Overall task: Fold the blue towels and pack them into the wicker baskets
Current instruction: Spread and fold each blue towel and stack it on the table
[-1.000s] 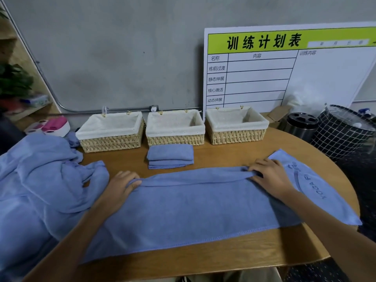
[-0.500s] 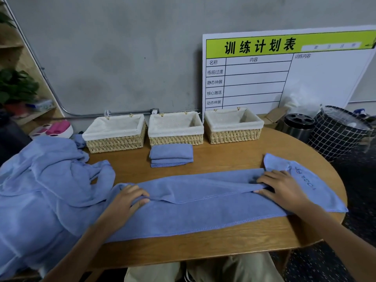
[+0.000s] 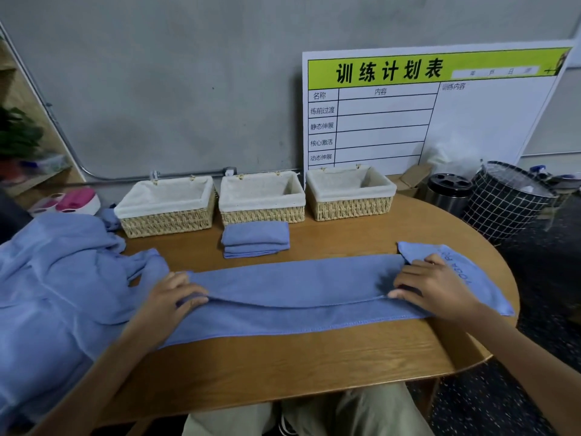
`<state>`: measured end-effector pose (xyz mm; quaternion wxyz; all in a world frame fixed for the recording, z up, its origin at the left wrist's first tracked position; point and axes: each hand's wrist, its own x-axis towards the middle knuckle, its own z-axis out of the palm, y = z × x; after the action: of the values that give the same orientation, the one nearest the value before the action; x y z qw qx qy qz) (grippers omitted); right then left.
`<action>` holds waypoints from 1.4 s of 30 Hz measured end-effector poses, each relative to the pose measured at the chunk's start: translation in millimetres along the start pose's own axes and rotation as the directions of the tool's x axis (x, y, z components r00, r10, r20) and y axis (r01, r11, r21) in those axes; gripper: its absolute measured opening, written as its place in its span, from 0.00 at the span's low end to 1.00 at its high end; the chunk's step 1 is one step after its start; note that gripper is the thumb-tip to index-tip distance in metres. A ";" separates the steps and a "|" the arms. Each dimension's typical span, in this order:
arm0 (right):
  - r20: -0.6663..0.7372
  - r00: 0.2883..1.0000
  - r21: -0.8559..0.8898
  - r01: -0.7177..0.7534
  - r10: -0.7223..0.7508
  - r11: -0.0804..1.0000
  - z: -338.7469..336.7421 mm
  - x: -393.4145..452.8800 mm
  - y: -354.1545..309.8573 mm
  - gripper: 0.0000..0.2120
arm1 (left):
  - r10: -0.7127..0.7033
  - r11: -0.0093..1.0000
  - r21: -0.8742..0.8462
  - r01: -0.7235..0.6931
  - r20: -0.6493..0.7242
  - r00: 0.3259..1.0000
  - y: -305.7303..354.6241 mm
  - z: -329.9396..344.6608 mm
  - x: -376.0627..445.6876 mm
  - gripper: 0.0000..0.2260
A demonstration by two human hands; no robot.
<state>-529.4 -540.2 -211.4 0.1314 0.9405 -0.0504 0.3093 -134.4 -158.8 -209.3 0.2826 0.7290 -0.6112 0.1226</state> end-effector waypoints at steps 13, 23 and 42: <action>-0.016 0.981 0.035 -0.192 0.192 0.981 -22.3 -32.6 -17.4 0.15 | 0.038 0.995 -0.095 -0.033 0.051 0.998 24.9 -11.0 -19.8 0.20; -0.059 0.943 0.124 -0.319 0.328 0.940 -35.5 -27.3 -17.2 0.27 | -0.125 0.982 -0.143 0.119 -0.030 0.992 29.7 -20.8 -19.2 0.17; -0.055 0.965 -0.099 -0.261 0.257 0.960 -50.3 -64.2 -26.1 0.23 | 0.059 0.964 0.254 -0.083 0.097 0.993 22.9 -20.6 -58.8 0.22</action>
<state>-605.0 -500.2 -216.3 0.1403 0.9110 -0.1864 0.3401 -166.0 -101.0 -217.3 0.1536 0.7419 -0.6279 0.1785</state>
